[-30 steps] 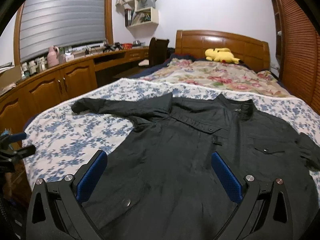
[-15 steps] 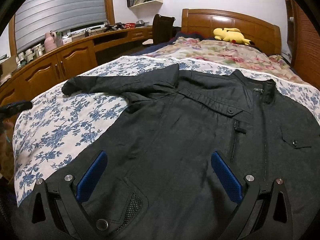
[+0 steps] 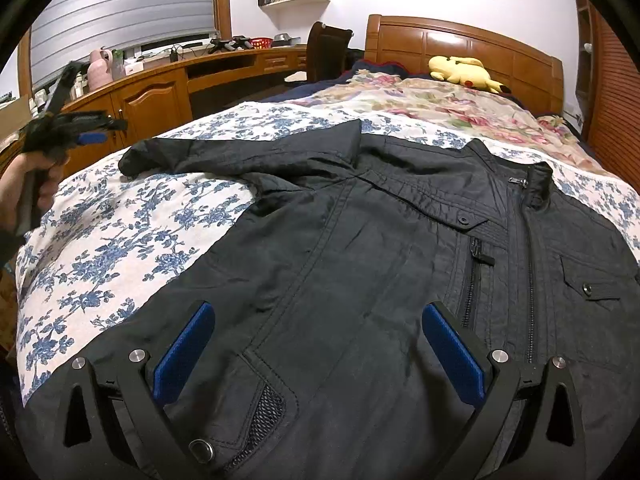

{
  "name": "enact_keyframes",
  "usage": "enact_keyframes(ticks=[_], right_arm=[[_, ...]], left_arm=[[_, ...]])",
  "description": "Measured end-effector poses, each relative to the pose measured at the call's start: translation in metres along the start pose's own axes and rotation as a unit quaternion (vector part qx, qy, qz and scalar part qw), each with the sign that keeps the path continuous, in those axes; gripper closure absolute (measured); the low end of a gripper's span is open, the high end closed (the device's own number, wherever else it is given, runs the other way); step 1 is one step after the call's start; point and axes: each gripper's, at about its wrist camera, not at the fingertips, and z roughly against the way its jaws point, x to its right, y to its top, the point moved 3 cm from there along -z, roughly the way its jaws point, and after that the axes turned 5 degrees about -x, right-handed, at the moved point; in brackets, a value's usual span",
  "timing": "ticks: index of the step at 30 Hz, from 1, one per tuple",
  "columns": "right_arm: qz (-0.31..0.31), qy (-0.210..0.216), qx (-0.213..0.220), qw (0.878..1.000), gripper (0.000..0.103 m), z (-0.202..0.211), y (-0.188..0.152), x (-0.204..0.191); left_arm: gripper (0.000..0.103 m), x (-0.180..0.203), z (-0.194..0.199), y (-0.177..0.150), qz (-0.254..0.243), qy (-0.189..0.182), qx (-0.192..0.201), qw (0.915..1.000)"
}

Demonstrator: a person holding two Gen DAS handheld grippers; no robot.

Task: Fold large clothes
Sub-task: 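Close the left gripper on the sleeve cuff and lift it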

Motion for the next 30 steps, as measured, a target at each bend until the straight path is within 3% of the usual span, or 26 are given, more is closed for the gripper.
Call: enact_keyframes(ticks=[4,8,18,24,26,30], right_arm=[[0.001,0.0,0.001,1.0,0.0,-0.002,0.001,-0.001],[-0.001,0.002,0.0,1.0,0.0,-0.003,0.0,0.0],[-0.001,0.001,0.001,1.0,0.0,-0.005,-0.001,-0.001],[0.0,0.002,0.0,1.0,0.0,-0.006,-0.001,-0.001],[-0.001,0.002,-0.001,1.0,0.0,-0.006,-0.001,-0.001],[-0.001,0.002,-0.002,1.0,0.0,-0.008,-0.002,-0.001]], left_arm=[[0.03,-0.013,-0.018,0.013,0.006,0.03,0.004,0.9995],[0.03,-0.033,-0.046,0.006,0.031,0.041,-0.037,0.998],[0.03,-0.03,-0.067,-0.036,0.031,0.011,-0.123,0.9919],[0.031,-0.019,-0.075,-0.049,0.034,0.006,-0.131,0.9907],[0.04,-0.016,-0.074,-0.05,0.027,0.002,-0.13,0.9912],[0.073,-0.008,-0.072,-0.049,0.013,-0.013,-0.138,0.9902]])
